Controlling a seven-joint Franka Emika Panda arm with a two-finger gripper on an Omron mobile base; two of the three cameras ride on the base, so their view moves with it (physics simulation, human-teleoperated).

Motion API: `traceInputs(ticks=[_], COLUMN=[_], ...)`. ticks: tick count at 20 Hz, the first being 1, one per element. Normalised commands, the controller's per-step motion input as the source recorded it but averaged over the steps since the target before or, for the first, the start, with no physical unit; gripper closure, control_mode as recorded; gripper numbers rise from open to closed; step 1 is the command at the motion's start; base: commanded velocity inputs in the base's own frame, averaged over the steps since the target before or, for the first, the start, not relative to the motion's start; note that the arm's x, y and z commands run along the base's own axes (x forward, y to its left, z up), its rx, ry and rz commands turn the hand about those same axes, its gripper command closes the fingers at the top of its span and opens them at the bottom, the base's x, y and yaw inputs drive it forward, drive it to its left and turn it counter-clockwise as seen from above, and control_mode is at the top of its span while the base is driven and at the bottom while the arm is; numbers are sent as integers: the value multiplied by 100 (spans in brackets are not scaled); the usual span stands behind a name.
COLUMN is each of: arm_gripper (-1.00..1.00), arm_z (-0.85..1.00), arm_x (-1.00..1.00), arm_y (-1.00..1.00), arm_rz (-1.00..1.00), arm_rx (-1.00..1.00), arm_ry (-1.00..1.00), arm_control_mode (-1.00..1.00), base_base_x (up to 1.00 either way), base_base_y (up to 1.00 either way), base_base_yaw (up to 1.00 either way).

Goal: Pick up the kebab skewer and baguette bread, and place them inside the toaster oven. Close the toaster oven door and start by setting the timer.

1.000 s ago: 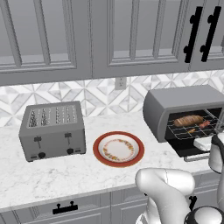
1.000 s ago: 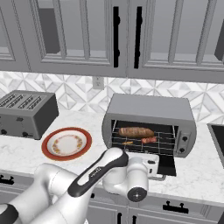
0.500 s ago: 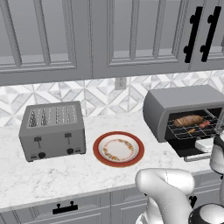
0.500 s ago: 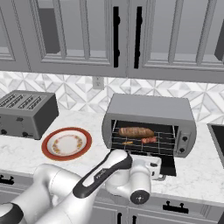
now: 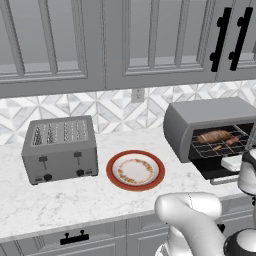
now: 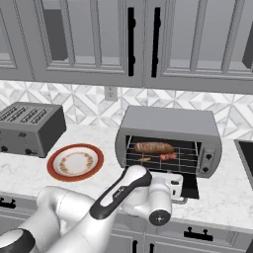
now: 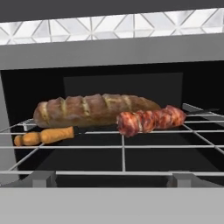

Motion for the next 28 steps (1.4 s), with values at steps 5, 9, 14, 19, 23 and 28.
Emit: traceInputs(ticks=[5, 9, 14, 19, 23, 28], arm_gripper=[-100, -100, -100, -100, -100, -100], arm_z=[0, 0, 0, 0, 0, 0], arm_x=[9, 18, 23, 22, 23, 21], arm_y=[0, 0, 0, 0, 0, 0], arm_rz=[0, 0, 0, 0, 0, 0], arm_rx=[0, 0, 0, 0, 0, 0], arm_ry=[0, 0, 0, 0, 0, 0], arm_control_mode=[-100, -100, -100, -100, -100, -100], base_base_x=[0, 0, 0, 0, 0, 0], base_base_y=[0, 0, 0, 0, 0, 0], base_base_yaw=[0, 0, 0, 0, 0, 0])
